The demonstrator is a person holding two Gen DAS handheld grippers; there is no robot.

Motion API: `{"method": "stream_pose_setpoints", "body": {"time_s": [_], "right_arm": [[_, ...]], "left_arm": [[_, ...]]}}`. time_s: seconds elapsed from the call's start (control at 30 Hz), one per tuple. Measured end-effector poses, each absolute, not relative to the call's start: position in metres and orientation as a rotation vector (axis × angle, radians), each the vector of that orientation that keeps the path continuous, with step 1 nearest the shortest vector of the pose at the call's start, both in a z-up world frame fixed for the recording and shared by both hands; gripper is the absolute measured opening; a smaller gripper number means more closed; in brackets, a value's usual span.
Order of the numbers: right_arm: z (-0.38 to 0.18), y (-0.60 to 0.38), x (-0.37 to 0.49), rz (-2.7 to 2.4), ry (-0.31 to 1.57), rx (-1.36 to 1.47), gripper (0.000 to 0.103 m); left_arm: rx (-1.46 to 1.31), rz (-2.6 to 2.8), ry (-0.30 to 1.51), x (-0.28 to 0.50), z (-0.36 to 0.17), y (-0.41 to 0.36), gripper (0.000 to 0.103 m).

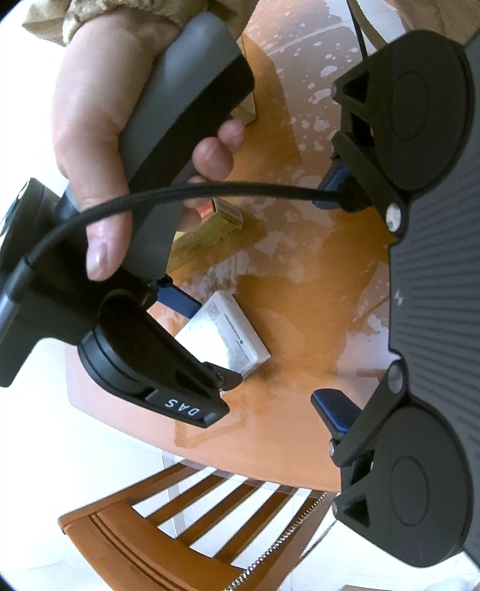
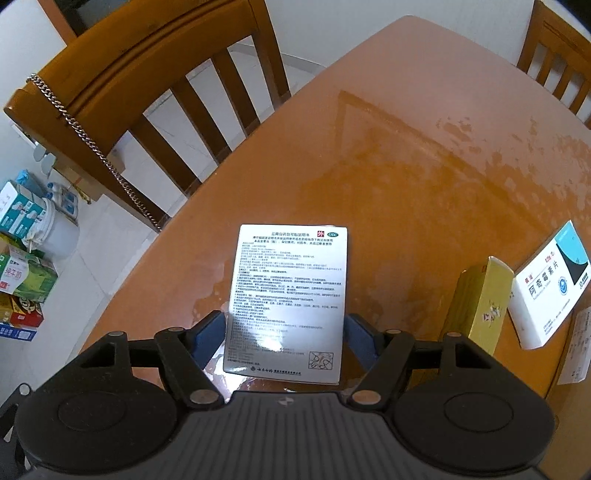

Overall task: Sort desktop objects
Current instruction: 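Lift the white leaflet-printed box off the table with the right gripper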

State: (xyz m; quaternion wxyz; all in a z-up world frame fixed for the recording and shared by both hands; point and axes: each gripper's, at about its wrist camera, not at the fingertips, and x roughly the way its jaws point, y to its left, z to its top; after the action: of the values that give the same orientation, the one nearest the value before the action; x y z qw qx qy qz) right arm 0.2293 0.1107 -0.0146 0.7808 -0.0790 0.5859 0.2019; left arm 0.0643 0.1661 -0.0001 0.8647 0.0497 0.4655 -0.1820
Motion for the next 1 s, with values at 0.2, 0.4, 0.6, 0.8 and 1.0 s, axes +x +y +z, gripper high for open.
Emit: {"method": "stream_pose_setpoints", "body": {"time_s": [0.2,0.4,0.6,0.8,1.0], "right_arm": [[-0.02,0.126,0.226,0.425,1.237,-0.222,0.085],[-0.023,0.132,0.225,0.44,1.244,-0.256,0.08],[-0.02,0.11,0.232,0.471,1.309,-0.111,0.079],[-0.023,0.066,0.243,0.5,1.396,0.189,0.079],[-0.027,0.031,0.238,0.546,1.439,0.452,0.079]], "left_arm": [[0.095,-0.362,0.975,0.062,-0.002,0.173,0.103],[0.095,-0.357,0.98,0.062,-0.003,0.174,0.103],[0.088,-0.372,0.96,0.061,0.003,0.173,0.103],[0.0,-0.473,0.936,0.062,0.018,0.178,0.103],[-0.108,-0.6,0.895,0.063,0.036,0.188,0.103]]}}
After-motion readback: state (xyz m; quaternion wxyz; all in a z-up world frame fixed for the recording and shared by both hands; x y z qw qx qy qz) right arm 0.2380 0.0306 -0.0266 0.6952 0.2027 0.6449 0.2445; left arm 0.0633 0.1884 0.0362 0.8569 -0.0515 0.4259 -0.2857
